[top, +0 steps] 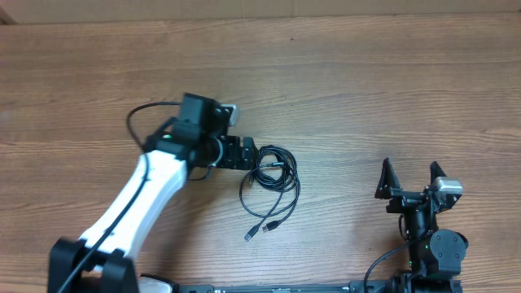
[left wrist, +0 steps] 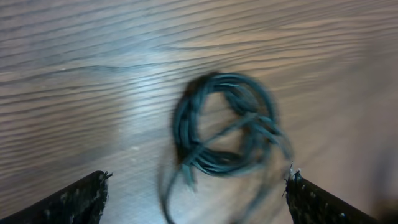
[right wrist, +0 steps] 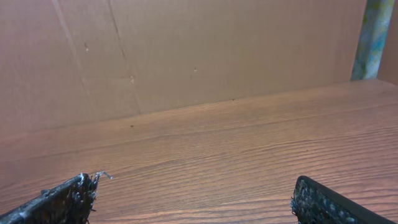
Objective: Untangle cables
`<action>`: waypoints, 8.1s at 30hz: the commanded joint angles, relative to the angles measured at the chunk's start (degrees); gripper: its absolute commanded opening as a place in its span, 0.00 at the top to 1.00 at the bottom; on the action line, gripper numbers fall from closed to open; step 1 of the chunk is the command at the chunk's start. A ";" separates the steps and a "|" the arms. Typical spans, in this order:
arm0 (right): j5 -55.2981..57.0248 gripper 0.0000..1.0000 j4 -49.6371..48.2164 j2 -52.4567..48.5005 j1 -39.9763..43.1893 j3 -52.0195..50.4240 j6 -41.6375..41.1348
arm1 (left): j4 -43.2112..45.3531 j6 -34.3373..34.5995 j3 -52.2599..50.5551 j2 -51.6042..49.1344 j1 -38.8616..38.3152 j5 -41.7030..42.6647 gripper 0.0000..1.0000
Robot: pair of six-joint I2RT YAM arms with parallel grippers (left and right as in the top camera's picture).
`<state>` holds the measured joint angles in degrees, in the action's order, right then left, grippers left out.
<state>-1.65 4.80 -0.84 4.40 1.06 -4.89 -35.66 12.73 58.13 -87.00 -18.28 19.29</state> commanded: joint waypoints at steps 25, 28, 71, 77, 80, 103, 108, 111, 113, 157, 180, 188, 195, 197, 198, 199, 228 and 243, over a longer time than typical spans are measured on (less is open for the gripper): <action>0.04 0.00 -0.15 0.66 0.13 -0.61 0.07 | 14.91 6.60 1.14 -20.15 -10.25 -17.81 0.96; 0.02 0.00 -0.15 0.66 0.13 -0.61 0.07 | 13.33 6.56 2.08 -19.06 -9.75 -20.17 0.96; 0.02 0.00 -0.13 0.66 0.13 -0.61 0.07 | 2.67 29.16 20.02 9.68 -10.58 -53.18 0.96; 0.02 0.00 -0.13 0.66 0.13 -0.61 0.07 | 10.40 -3.91 20.57 10.97 -11.54 -19.08 0.96; 0.04 0.00 -0.13 0.66 0.13 -0.61 0.07 | 9.20 8.07 20.57 10.82 -11.21 -23.50 0.96; -18.67 0.00 -1.68 0.66 0.11 -0.61 -32.52 | -15.56 13.03 20.46 10.14 -10.88 -31.39 0.96; -25.79 0.00 -3.61 0.66 0.13 -0.59 -49.99 | -16.85 13.22 20.46 9.97 -10.88 -32.79 0.96; -29.38 0.00 -6.43 0.59 0.13 0.70 -41.18 | -17.11 13.22 20.41 9.42 -10.91 -32.79 0.95; -29.29 0.01 -1.99 -0.28 0.13 3.80 -38.95 | -17.22 13.22 20.37 9.14 -10.91 -32.76 0.93; 2.27 0.15 -8.07 -58.03 -53.88 29.05 -5.03 | -29.83 24.96 20.37 8.63 -10.99 -21.22 0.96; -8.90 0.96 -8.92 -49.11 -57.05 30.27 -9.01 | -27.32 18.62 20.35 8.63 -10.99 -35.82 0.96; -9.11 0.96 -4.02 -45.40 -57.05 33.70 -13.55 | -20.90 8.90 20.35 8.63 -10.99 -35.78 0.96; -8.90 0.96 -5.92 -46.03 -57.05 34.29 -29.14 | -19.28 9.14 20.35 8.63 -10.99 -32.50 0.96; -8.31 0.96 -6.54 -47.50 -57.05 34.27 -34.10 | -18.49 9.57 20.35 8.63 -11.02 -28.59 0.96; -8.31 0.96 -7.10 -48.50 -57.05 34.27 -35.60 | -18.10 9.60 20.35 8.63 -11.08 -26.77 0.96; -8.31 0.96 -7.85 -49.86 -57.05 34.27 -36.89 | -17.62 9.60 20.35 8.63 -11.30 -24.85 0.96; -6.64 0.96 1.57 -59.12 -45.05 34.25 -50.60 | -12.02 -7.50 20.35 8.63 -18.12 -7.69 0.96; -1.79 0.96 -2.99 -59.12 -45.03 34.25 -43.87 | -22.27 -34.16 20.35 8.61 -18.01 10.05 0.96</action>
<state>-8.05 4.34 -60.66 -41.25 33.67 -51.00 -55.51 -17.12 78.81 -78.48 -35.59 22.63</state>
